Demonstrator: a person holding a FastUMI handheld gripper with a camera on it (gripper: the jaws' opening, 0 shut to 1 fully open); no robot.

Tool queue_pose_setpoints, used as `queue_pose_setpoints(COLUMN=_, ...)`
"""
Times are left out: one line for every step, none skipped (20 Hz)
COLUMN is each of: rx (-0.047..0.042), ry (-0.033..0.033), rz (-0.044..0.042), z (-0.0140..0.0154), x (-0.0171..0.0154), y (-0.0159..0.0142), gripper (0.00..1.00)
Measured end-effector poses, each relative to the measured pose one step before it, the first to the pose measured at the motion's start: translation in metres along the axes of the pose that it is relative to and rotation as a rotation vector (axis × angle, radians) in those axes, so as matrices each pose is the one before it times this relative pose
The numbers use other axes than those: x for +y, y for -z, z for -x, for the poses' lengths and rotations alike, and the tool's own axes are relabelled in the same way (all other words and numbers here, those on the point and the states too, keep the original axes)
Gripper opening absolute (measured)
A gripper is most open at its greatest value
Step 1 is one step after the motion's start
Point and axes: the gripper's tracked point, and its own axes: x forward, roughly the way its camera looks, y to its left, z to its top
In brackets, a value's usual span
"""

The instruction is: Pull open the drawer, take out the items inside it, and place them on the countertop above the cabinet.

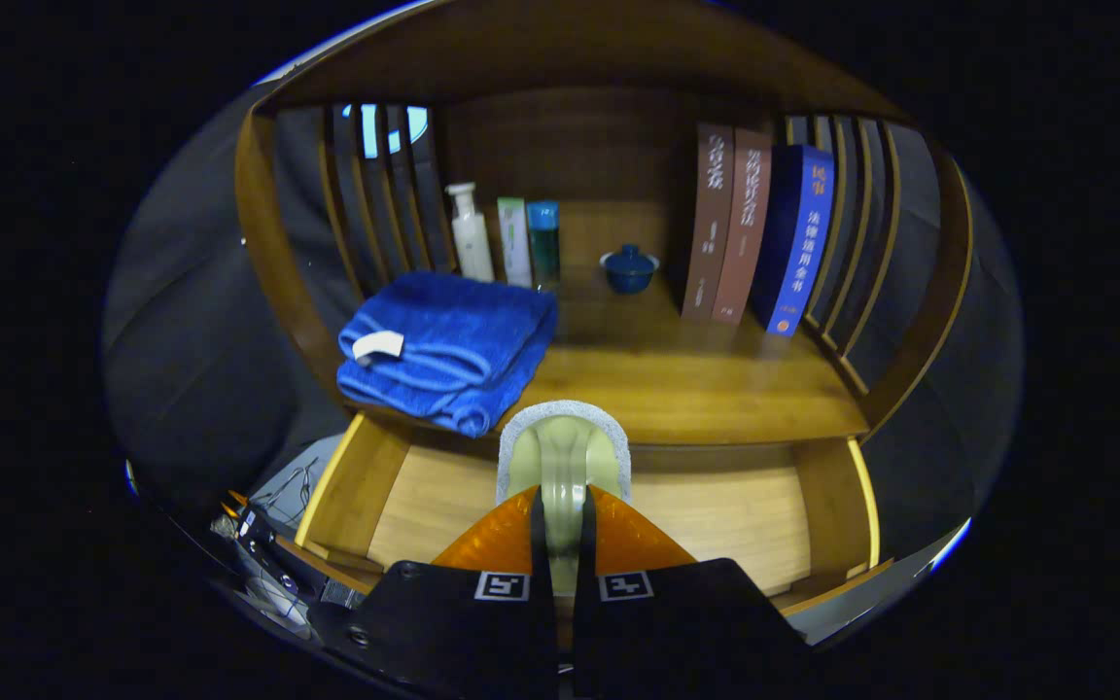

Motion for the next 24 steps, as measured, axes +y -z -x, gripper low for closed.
queue_pose_setpoints(rx=-0.01280, ry=0.00905, rz=-0.00813, z=-0.00122, x=-0.00658, y=-0.01185, gripper=0.11)
queue_pose_setpoints(rx=-0.00797, ry=0.00312, rz=-0.01023, z=-0.00665, x=-0.00305, y=-0.00861, gripper=0.11)
queue_pose_setpoints(rx=-0.00519, ry=0.00380, rz=-0.01243, z=-0.00683, x=-0.00470, y=-0.00990, gripper=0.11)
queue_pose_setpoints(rx=-0.00176, ry=0.00244, rz=-0.01110, z=-0.00851, x=-0.00491, y=-0.01055, gripper=0.11)
queue_pose_setpoints(rx=0.01034, ry=0.00153, rz=-0.00831, z=-0.01044, x=-0.00381, y=-0.00860, gripper=0.11)
queue_pose_setpoints(rx=0.00954, ry=0.00038, rz=-0.00879, z=-0.01269, x=-0.00349, y=-0.00855, gripper=0.11)
queue_pose_setpoints(rx=0.00732, ry=0.00252, rz=-0.00542, z=-0.01250, x=-0.00297, y=-0.01007, gripper=0.11)
queue_pose_setpoints(rx=0.01085, ry=0.00580, rz=0.00047, z=-0.01365, x=-0.00306, y=-0.00682, gripper=0.11)
queue_pose_setpoints(rx=0.02022, ry=0.00583, rz=0.00211, z=-0.01190, x=-0.00282, y=-0.00336, gripper=0.11)
queue_pose_setpoints(rx=0.01879, ry=-0.00075, rz=-0.00475, z=-0.01323, x=-0.00077, y=-0.00093, gripper=0.11)
queue_pose_setpoints(rx=0.01691, ry=0.00578, rz=-0.00381, z=-0.01196, x=-0.00226, y=-0.00181, gripper=0.11)
queue_pose_setpoints(rx=0.01874, ry=0.00352, rz=-0.00277, z=-0.01152, x=-0.00149, y=-0.00013, gripper=0.11)
queue_pose_setpoints(rx=0.01317, ry=0.01149, rz=-0.00032, z=-0.01019, x=-0.00302, y=-0.00094, gripper=0.11)
queue_pose_setpoints(rx=0.00847, ry=0.00728, rz=-0.00015, z=-0.01111, x=-0.00179, y=-0.00144, gripper=0.14)
queue_pose_setpoints(rx=0.00496, ry=0.00149, rz=-0.00149, z=-0.00364, x=-0.00085, y=-0.00278, gripper=0.14)
queue_pose_setpoints(rx=0.00398, ry=-0.00235, rz=-0.00233, z=-0.00598, x=-0.00182, y=-0.00323, gripper=0.17)
queue_pose_setpoints(rx=0.00797, ry=-0.00558, rz=0.00349, z=-0.00028, x=-0.00167, y=-0.00194, gripper=0.21)
queue_pose_setpoints(rx=-0.00392, ry=-0.00776, rz=-0.00595, z=-0.00649, x=0.00024, y=0.00008, gripper=0.25)
queue_pose_setpoints(rx=-0.00255, ry=-0.00329, rz=-0.00154, z=-0.00094, x=-0.00041, y=-0.00153, gripper=0.37)
queue_pose_setpoints(rx=-0.00773, ry=-0.00677, rz=-0.00558, z=-0.00193, x=0.00112, y=-0.00155, gripper=0.50)
queue_pose_setpoints(rx=-0.00231, ry=0.00372, rz=-0.00270, z=0.00134, x=-0.00237, y=-0.00045, gripper=0.62)
queue_pose_setpoints(rx=-0.00531, ry=-0.00611, rz=-0.00302, z=0.00199, x=0.00087, y=0.00064, gripper=0.75)
queue_pose_setpoints(rx=-0.00870, ry=-0.00460, rz=-0.00487, z=0.00347, x=0.00013, y=-0.00099, gripper=0.87)
queue_pose_setpoints(rx=-0.01370, ry=0.00260, rz=-0.00418, z=0.00293, x=-0.00147, y=0.00008, gripper=1.00)
